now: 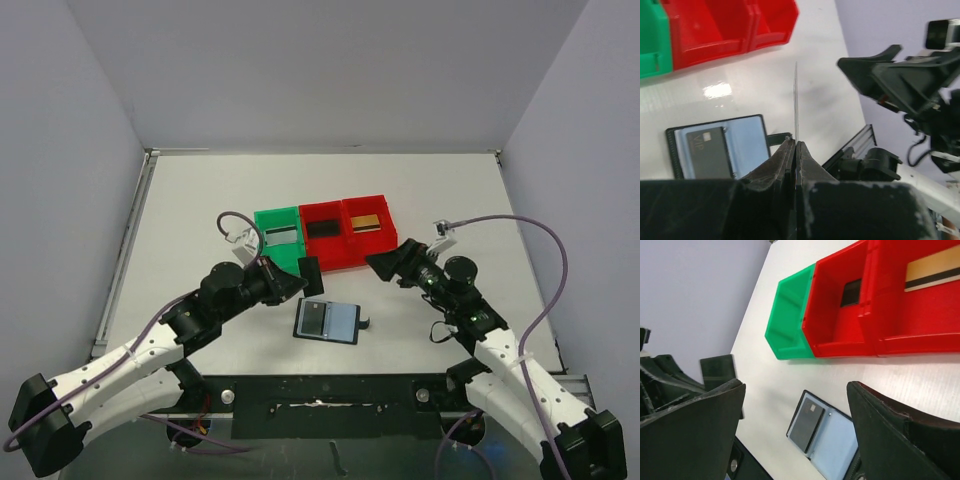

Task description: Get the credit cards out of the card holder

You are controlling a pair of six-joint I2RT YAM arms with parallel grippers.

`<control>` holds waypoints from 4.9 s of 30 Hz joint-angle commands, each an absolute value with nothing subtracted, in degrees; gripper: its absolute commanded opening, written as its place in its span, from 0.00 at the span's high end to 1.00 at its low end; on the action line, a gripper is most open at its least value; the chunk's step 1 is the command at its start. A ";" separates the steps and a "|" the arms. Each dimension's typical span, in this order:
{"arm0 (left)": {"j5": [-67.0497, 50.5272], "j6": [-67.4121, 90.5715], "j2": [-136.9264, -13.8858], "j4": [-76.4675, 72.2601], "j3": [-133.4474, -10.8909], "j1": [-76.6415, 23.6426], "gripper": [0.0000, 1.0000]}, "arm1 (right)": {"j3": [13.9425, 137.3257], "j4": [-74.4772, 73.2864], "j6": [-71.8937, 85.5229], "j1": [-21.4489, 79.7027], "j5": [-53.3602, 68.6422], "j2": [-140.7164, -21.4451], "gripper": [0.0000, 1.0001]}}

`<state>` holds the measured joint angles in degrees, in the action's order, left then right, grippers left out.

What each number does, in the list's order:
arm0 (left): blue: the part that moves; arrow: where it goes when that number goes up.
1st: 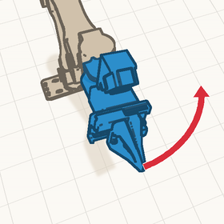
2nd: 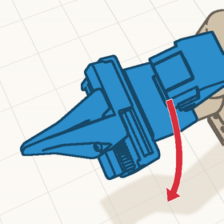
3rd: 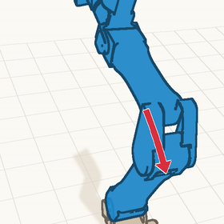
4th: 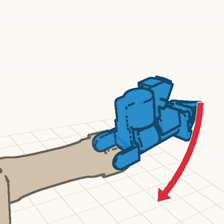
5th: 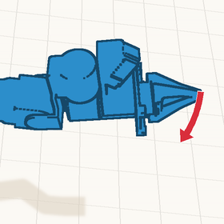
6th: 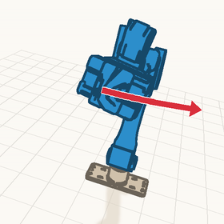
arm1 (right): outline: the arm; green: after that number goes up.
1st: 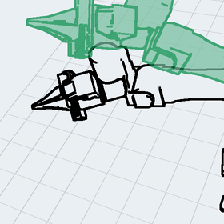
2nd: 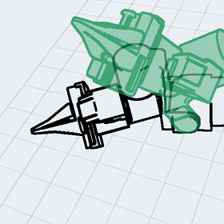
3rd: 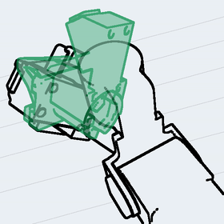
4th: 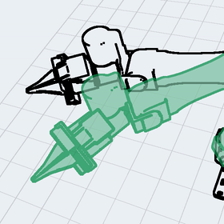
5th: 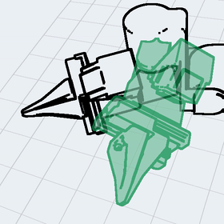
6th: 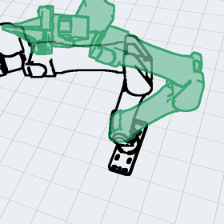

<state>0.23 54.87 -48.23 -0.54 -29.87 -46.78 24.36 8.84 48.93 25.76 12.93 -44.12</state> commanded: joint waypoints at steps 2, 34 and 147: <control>-7.69 55.44 -48.49 -15.76 -29.48 -46.02 1.00 | 18.22 20.05 55.68 16.04 27.92 -41.11 0.14; -27.95 62.92 -57.63 -36.66 -27.77 -41.13 1.00 | 23.64 36.14 61.12 28.48 38.93 -53.78 0.24; 2.17 21.71 -46.87 21.98 -41.73 -9.33 0.16 | 79.88 -9.91 -51.44 37.17 2.84 -108.81 0.98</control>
